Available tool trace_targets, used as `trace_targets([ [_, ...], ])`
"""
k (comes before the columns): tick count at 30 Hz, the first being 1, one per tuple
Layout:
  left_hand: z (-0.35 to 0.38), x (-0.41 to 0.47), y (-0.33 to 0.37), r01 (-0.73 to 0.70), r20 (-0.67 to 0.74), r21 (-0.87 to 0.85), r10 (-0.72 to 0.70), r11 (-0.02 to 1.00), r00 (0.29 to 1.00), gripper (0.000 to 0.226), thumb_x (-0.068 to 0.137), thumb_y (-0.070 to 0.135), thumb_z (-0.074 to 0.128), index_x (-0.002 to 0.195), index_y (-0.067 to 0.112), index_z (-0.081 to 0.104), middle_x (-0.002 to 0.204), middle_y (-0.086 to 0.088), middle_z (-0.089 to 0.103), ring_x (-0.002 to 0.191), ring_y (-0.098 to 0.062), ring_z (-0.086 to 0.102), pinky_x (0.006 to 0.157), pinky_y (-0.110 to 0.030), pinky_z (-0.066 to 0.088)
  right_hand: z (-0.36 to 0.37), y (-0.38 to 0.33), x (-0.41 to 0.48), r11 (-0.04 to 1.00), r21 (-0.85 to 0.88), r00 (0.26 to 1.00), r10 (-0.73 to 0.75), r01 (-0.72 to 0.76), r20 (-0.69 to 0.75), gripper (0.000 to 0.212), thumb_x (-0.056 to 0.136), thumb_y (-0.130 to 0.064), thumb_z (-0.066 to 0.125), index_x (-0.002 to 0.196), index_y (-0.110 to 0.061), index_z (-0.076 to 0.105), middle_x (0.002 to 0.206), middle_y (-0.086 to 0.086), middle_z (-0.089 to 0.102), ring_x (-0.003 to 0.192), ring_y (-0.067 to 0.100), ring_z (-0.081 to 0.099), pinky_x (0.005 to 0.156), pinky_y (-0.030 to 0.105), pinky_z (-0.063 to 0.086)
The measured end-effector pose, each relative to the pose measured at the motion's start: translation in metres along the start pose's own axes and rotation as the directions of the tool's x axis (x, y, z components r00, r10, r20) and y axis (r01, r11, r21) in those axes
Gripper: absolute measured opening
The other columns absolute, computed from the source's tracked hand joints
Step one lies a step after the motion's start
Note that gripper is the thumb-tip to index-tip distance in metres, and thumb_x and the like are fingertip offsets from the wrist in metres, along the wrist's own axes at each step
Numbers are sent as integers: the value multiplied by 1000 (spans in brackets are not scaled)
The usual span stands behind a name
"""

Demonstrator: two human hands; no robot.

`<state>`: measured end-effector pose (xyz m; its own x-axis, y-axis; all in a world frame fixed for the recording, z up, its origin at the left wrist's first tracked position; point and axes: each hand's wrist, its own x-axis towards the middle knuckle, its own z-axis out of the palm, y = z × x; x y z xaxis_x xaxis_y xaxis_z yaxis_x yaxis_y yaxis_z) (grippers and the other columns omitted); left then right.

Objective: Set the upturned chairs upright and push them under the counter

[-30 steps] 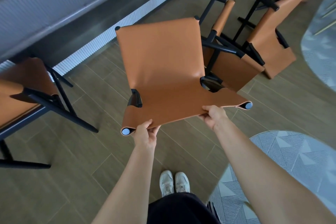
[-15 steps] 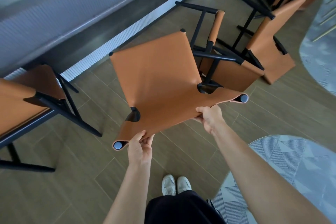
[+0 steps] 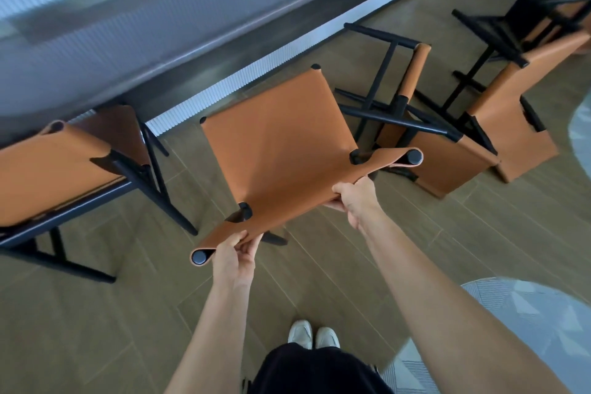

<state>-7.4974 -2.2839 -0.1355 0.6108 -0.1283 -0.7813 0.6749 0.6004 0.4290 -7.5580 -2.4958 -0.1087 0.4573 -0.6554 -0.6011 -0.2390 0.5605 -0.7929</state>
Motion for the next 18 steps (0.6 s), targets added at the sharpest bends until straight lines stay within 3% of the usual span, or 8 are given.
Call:
trace_targets([
  [4, 5, 11, 17, -10, -15, 2, 10, 1000, 1000, 28, 88, -16, 45, 114, -9, 53, 111, -25, 63, 101, -39, 63, 56, -35, 59, 26, -4, 10, 1000, 4, 999, 29, -29, -19, 46, 88, 15, 46, 130, -2, 45, 120, 17, 61, 100, 36, 64, 48, 31, 57],
  [10, 11, 20, 38, 36, -44, -18, -37, 999, 998, 15, 87, -16, 47, 97, -10, 57, 97, -26, 64, 100, -43, 62, 53, -36, 60, 49, -7, 26, 999, -15, 999, 40, -40, -7, 45, 85, 16, 46, 127, -1, 48, 121, 21, 61, 100, 40, 64, 49, 34, 57],
  [13, 25, 20, 45, 60, -30, -24, -60, 998, 998, 17, 88, -16, 49, 103, -11, 54, 103, -27, 62, 103, -43, 62, 70, -41, 61, 59, -18, 37, 1000, -3, 1000, 28, -28, -11, 43, 87, 15, 46, 126, -4, 49, 118, 19, 63, 93, 35, 67, 49, 35, 57],
  [16, 62, 28, 48, 79, 7, 4, -79, 997, 997, 7, 93, -12, 46, 92, -9, 53, 96, -26, 59, 92, -42, 61, 96, -46, 50, 69, -47, 59, 999, -18, 999, 28, -28, -34, 30, 89, 16, 45, 113, -3, 49, 115, 19, 62, 83, 32, 66, 45, 37, 56],
  [18, 87, 36, 44, 93, 16, 11, -93, 996, 996, 10, 94, -13, 46, 101, -9, 53, 99, -25, 58, 85, -40, 59, 96, -48, 50, 67, -68, 74, 998, -25, 996, 59, -61, -68, 24, 89, 18, 43, 104, -1, 44, 113, 23, 59, 78, 34, 65, 39, 39, 54],
])
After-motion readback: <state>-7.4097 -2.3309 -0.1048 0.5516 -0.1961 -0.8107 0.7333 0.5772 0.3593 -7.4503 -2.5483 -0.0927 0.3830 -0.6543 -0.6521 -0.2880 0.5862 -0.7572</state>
